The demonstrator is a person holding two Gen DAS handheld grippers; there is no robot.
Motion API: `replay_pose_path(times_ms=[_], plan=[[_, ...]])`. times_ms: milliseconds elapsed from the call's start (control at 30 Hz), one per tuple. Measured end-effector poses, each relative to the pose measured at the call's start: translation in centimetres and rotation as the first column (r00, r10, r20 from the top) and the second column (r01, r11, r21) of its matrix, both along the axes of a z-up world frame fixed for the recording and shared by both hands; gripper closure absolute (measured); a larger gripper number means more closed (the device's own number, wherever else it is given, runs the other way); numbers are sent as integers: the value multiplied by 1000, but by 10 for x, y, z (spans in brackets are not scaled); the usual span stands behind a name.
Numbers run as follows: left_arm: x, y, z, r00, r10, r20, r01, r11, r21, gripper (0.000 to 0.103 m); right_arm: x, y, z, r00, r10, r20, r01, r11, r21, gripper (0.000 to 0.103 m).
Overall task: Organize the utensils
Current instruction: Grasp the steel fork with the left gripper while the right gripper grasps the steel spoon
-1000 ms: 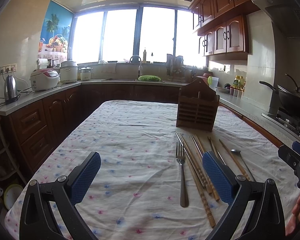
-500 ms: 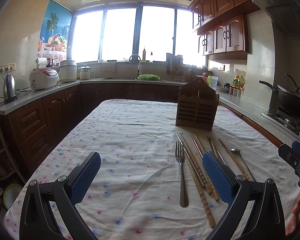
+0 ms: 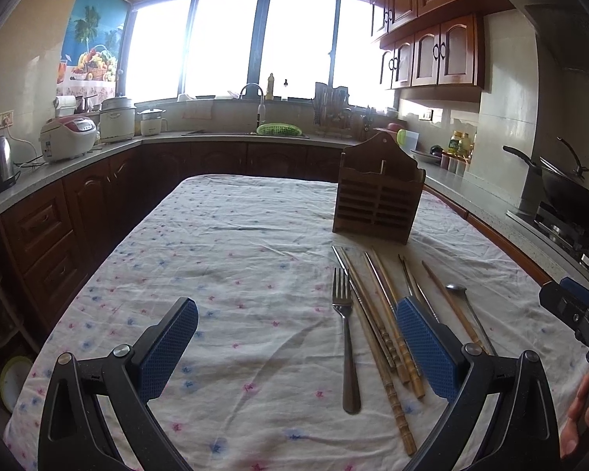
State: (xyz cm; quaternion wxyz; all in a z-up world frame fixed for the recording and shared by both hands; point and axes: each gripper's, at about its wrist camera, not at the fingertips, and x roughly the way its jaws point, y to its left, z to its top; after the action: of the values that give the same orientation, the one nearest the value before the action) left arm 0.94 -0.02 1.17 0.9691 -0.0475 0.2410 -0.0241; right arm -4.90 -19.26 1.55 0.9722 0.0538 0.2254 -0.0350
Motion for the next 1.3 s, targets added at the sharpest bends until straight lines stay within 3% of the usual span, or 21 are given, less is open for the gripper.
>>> replay_pose_path(times_ms=[100,333,600,767,1033,1167,1200,1233,1267,1300], plan=[[20,0,2,998,-30,-56,29,1000,-10,2,11,-9,-2,999,5,-44,-3,999,37,2],[80,-2,-1,968,-136,-209,135,991,-20,21,45,-42,-17,984,-6,-177,33,988,148,7],[150,-4,-14,923,-216,-318,215,976,-39,35,85,-66,-38,946,-2,-324,69,978,198,46],[191,-9,-28,892,-268,-364,269,962,-47,40,103,-73,-52,922,13,-387,75,975,210,54],[230,-18,-53,839,-350,-416,352,933,-75,66,125,-74,-70,888,15,-460,83,978,192,66],[239,-22,-57,832,-377,-407,377,922,-85,76,134,-72,-75,882,8,-470,78,984,161,74],[240,-22,-58,827,-392,-404,385,917,-103,83,135,-72,-75,882,2,-472,82,984,157,77],[241,-22,-59,822,-405,-401,391,913,-121,84,136,-73,-75,880,-2,-474,86,984,154,81],[240,-21,-59,821,-409,-397,393,911,-125,85,137,-74,-76,878,-1,-478,88,983,160,95],[240,-22,-60,823,-410,-394,396,910,-120,85,138,-76,-76,879,1,-476,92,981,172,98]])
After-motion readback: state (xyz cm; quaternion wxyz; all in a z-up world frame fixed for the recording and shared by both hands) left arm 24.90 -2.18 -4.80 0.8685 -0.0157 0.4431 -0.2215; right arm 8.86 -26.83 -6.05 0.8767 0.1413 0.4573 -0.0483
